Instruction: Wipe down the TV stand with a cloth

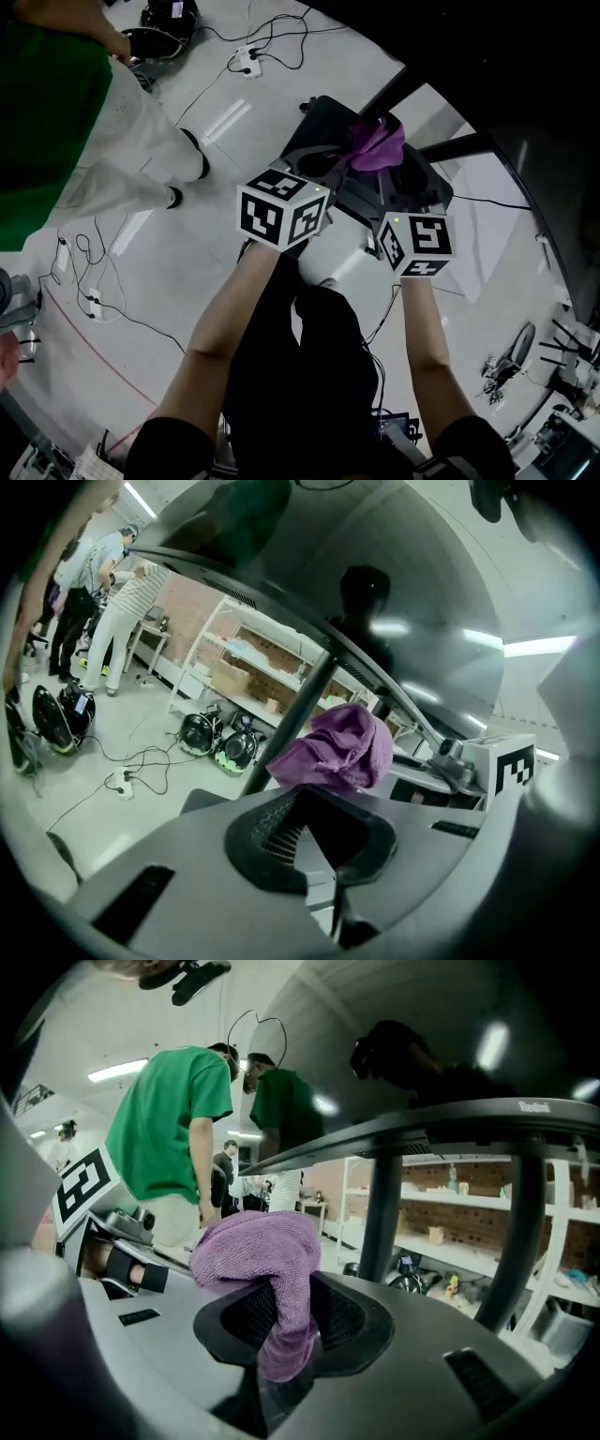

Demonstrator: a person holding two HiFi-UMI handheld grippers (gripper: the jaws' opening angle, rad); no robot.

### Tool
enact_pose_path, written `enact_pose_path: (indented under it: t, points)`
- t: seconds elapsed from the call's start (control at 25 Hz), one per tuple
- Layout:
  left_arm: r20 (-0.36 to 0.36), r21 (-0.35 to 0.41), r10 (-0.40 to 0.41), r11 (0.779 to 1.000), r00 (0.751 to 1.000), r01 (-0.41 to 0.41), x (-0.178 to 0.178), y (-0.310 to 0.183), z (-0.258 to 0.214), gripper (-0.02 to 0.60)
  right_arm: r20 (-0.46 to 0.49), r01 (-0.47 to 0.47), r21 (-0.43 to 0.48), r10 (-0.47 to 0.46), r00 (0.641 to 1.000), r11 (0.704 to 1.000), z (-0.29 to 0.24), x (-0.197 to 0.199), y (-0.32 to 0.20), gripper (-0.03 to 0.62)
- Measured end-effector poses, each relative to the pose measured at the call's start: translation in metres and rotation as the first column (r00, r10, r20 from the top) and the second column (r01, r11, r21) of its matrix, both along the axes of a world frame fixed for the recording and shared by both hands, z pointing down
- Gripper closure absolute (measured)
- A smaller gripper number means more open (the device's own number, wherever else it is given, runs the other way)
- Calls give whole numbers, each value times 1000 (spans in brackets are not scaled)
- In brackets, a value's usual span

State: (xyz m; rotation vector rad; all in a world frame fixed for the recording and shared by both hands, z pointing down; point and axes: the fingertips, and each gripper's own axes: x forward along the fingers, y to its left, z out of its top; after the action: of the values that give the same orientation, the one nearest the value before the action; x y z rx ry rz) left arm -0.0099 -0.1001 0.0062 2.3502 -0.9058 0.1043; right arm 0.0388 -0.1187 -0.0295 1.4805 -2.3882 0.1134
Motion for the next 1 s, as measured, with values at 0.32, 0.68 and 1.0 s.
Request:
enact_pose_path:
  t: [0.32, 0.68, 1.0]
  points:
    - [37, 79, -45, 996, 998, 42, -4, -65, -9, 575, -185, -20, 172, 52, 981, 985, -20, 5, -70, 496]
    - [38, 120, -94, 989, 995, 89, -9, -106, -5, 575, -555, 114, 416, 152, 818, 902, -40, -7, -115, 496]
    - [77, 138, -141, 982, 987, 130, -7, -119, 11, 575, -759, 269, 481, 243, 604, 834, -48, -2, -128, 496]
